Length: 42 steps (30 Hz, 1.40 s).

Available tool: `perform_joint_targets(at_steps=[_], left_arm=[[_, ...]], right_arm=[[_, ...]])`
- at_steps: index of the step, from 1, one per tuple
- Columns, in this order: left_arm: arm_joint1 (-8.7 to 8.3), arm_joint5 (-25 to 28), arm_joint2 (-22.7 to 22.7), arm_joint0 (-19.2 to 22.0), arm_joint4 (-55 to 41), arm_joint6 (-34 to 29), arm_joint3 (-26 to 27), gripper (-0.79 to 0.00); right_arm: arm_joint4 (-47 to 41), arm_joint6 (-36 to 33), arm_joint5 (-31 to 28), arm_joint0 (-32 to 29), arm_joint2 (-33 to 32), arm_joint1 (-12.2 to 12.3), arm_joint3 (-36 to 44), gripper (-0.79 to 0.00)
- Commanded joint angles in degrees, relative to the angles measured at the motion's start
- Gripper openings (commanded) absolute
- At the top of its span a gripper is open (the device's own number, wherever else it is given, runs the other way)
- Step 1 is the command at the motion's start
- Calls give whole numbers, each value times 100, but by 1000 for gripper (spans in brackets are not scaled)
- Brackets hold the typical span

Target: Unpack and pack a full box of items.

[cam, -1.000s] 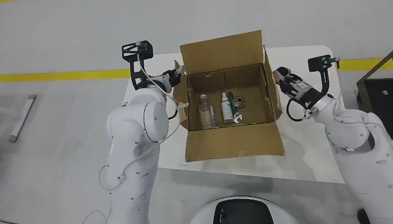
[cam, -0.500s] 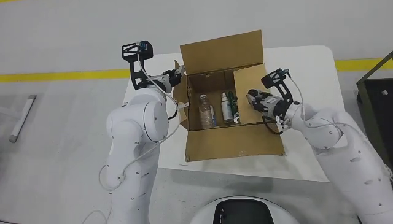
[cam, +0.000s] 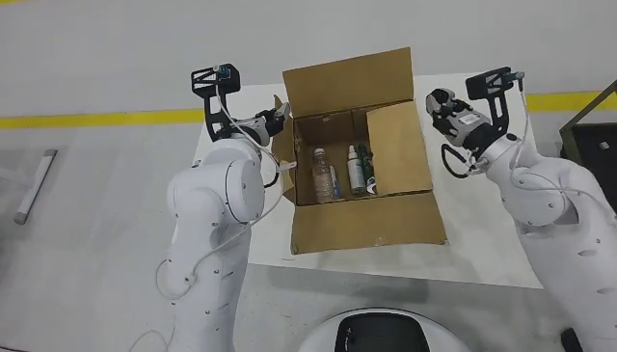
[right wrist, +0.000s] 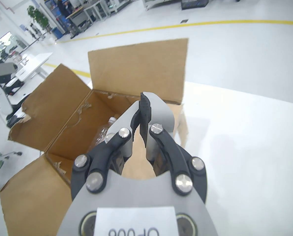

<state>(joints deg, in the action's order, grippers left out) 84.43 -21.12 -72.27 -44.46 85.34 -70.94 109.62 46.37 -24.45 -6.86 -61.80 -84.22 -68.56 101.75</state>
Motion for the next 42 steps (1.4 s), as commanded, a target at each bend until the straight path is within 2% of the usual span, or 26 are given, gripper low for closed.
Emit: perform_joint_targets(at_steps=[1,6,11,17,19,23,24,25,26,27,32,38,42], left_arm=[[0,0,0,0,0,0,0,0],[0,0,0,0,0,0,0,0],[-1,23,4,-21,-2,49,0,0],[-27,573,17,-333,79,837,129,0],[-29,516,-38,-400,165,1075,158,0],[-73,647,-64,-514,1098,1732,27,0],[-73,588,-99,-554,1155,1776,-18,-166],[-79,570,-128,-575,1313,1830,-63,-449],[-90,614,-145,-609,1538,1905,-134,-671],[-100,658,-156,-645,1732,1962,-180,-785],[-177,1241,-180,-998,2732,2380,-388,-785],[-208,1828,-247,-1387,2751,2469,-463,-785],[-211,2069,-257,-1496,2676,2526,-565,-785]], right_arm=[[17,344,-7,-85,-123,4,14,-785],[338,744,-40,-271,-274,27,87,-785],[427,725,54,-316,-251,28,63,-785],[474,640,46,-322,-121,22,39,-785],[474,648,46,-332,-84,19,39,-785],[453,634,51,-330,-43,14,4,-785],[450,634,51,-324,-38,14,-6,-785],[443,629,60,-319,-35,13,-16,-785],[455,627,64,-313,-33,13,-17,-785],[462,628,66,-310,-31,13,-19,-785],[484,637,67,-307,-9,12,-45,-785],[481,634,141,-283,43,3,-98,-785],[521,647,117,-277,51,4,-98,-785]])
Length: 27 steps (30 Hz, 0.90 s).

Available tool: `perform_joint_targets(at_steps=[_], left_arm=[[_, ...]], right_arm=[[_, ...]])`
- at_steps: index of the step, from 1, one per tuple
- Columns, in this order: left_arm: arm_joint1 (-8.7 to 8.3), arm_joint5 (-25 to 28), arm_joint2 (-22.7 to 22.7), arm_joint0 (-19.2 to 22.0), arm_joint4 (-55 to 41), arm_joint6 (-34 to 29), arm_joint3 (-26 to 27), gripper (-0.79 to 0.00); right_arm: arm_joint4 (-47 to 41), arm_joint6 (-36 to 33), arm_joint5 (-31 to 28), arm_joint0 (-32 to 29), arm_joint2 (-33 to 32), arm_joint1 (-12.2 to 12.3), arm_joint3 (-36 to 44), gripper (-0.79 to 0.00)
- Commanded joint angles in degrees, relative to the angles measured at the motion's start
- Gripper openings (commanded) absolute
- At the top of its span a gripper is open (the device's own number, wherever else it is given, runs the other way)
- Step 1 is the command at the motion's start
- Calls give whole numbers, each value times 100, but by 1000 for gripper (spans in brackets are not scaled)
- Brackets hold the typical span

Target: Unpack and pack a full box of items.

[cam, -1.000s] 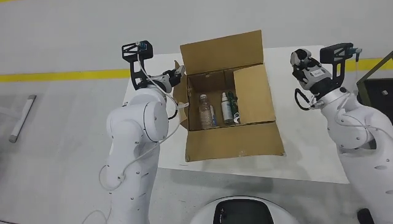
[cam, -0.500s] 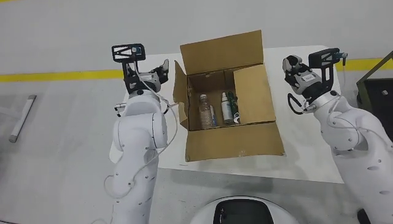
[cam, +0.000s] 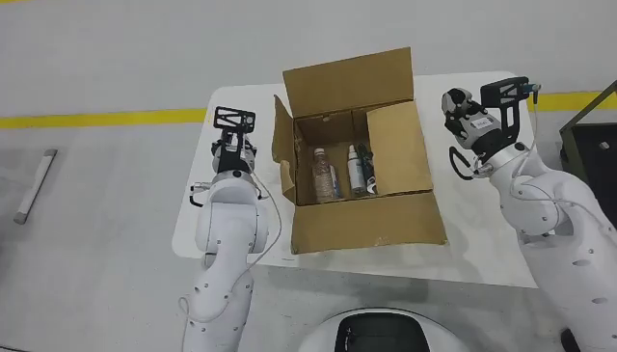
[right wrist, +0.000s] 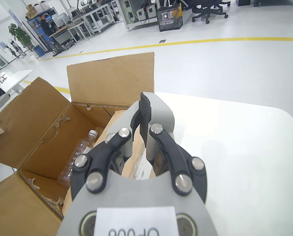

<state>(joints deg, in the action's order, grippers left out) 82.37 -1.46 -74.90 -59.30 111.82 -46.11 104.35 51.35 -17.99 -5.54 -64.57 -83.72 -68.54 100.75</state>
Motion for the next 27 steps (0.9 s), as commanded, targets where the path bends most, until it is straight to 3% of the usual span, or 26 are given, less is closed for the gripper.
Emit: perform_joint_targets(at_steps=[1,13,18,22,27], left_arm=[[-9,174,-11,-21,29,67,-87,-785],[87,628,293,226,-985,-134,-240,-785],[148,688,516,430,-1410,-207,-403,-785],[188,797,690,588,-1651,-248,-544,-785],[232,874,923,802,-1676,-268,-824,-785]], right_arm=[[49,0,-36,-2,9,3,10,-785],[27,20,120,8,-40,-2,-61,-785],[-106,-25,509,17,-220,-5,-146,-785],[-210,-121,1387,26,-364,-32,-308,-785],[-124,-95,1572,-5,-323,-45,-434,-785]])
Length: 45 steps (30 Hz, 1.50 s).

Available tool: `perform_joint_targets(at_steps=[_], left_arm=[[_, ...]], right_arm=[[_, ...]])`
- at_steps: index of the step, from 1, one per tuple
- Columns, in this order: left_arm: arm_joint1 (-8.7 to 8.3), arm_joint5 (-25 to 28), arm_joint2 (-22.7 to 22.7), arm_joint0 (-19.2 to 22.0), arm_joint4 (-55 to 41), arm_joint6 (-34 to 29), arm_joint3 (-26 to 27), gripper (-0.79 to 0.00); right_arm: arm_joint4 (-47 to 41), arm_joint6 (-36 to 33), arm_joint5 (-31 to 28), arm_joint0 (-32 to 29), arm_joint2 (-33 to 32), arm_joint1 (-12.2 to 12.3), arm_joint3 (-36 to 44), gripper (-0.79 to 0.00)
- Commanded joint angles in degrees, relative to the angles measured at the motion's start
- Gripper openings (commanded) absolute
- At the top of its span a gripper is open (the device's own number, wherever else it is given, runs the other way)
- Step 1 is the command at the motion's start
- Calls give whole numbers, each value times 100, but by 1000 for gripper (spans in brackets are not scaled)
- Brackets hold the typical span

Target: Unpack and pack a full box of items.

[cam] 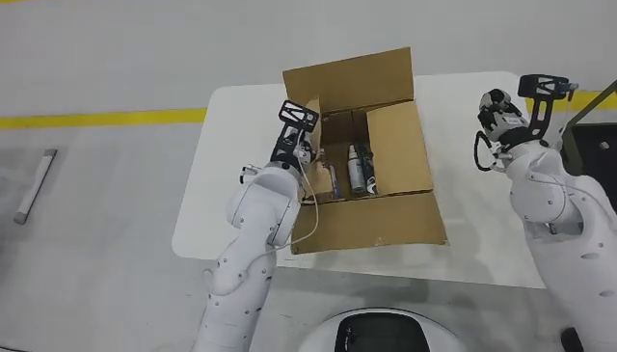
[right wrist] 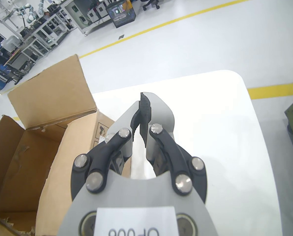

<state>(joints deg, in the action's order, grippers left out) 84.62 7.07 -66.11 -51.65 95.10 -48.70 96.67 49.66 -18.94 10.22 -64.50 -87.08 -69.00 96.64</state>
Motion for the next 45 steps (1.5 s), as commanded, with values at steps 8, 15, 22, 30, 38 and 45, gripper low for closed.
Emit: perform_joint_targets(at_steps=[8,15,22,30,38,45], left_arm=[[57,129,312,149,-23,-37,-476,-785],[29,408,326,27,191,-155,-483,-785],[7,420,241,-95,325,-146,-310,-422],[-4,159,76,-191,464,-130,1,0],[-19,-112,-162,-187,744,-217,409,0],[-20,-450,-332,-278,957,-179,776,0]], right_arm=[[180,-138,-109,0,215,-16,-375,-785],[313,-542,-58,101,496,-43,-501,-785],[238,-756,-224,191,722,-74,-518,-785],[22,-866,-434,19,879,-99,-351,-785],[-226,-939,-224,-351,882,-118,222,-785],[-406,-1217,-391,-627,1053,-125,514,-785]])
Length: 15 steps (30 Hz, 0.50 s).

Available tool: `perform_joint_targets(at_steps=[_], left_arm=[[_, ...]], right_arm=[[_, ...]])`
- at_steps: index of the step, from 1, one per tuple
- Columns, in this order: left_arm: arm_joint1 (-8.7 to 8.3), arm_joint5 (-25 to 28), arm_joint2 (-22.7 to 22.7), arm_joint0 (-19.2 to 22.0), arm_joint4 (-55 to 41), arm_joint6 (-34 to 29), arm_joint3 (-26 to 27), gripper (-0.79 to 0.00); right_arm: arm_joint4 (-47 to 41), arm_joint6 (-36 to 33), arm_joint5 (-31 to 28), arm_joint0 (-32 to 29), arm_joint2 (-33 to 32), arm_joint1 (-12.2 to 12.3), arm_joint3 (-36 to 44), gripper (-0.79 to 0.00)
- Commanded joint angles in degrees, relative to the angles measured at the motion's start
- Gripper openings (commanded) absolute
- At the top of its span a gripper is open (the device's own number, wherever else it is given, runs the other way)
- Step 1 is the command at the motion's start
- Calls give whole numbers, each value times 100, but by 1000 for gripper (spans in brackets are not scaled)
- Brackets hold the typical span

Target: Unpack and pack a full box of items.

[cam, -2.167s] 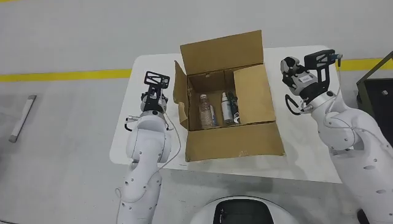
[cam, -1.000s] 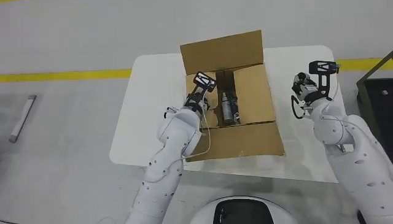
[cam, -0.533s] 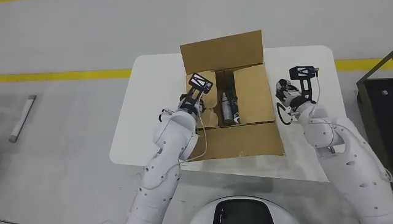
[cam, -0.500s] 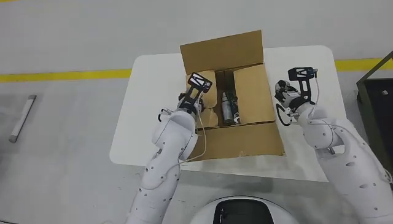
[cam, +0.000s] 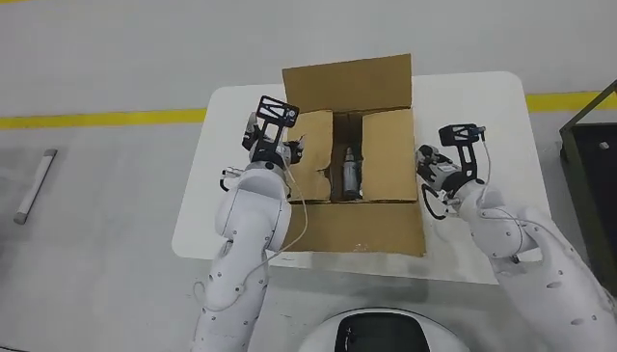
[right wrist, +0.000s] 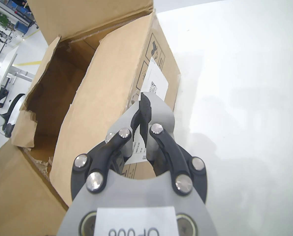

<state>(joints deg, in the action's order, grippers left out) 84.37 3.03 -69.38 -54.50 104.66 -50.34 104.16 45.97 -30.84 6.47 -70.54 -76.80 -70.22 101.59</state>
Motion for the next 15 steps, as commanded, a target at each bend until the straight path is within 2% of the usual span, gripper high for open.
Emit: perform_joint_targets(at_steps=[1,6,9,12,15], left_arm=[[11,-97,-16,21,-10,-37,54,0],[45,-399,-53,120,-5,-67,181,0],[58,-489,-71,158,45,-67,223,0],[72,-583,-104,161,33,-101,247,0],[81,-622,-125,152,70,-128,239,0]], right_arm=[[-101,-54,-44,-51,54,-7,50,-785],[-109,-128,-196,-165,188,-10,193,-785],[55,-2,-79,-136,-8,10,255,-785],[92,144,9,59,-398,39,115,-785],[217,240,60,535,-708,65,-314,-785]])
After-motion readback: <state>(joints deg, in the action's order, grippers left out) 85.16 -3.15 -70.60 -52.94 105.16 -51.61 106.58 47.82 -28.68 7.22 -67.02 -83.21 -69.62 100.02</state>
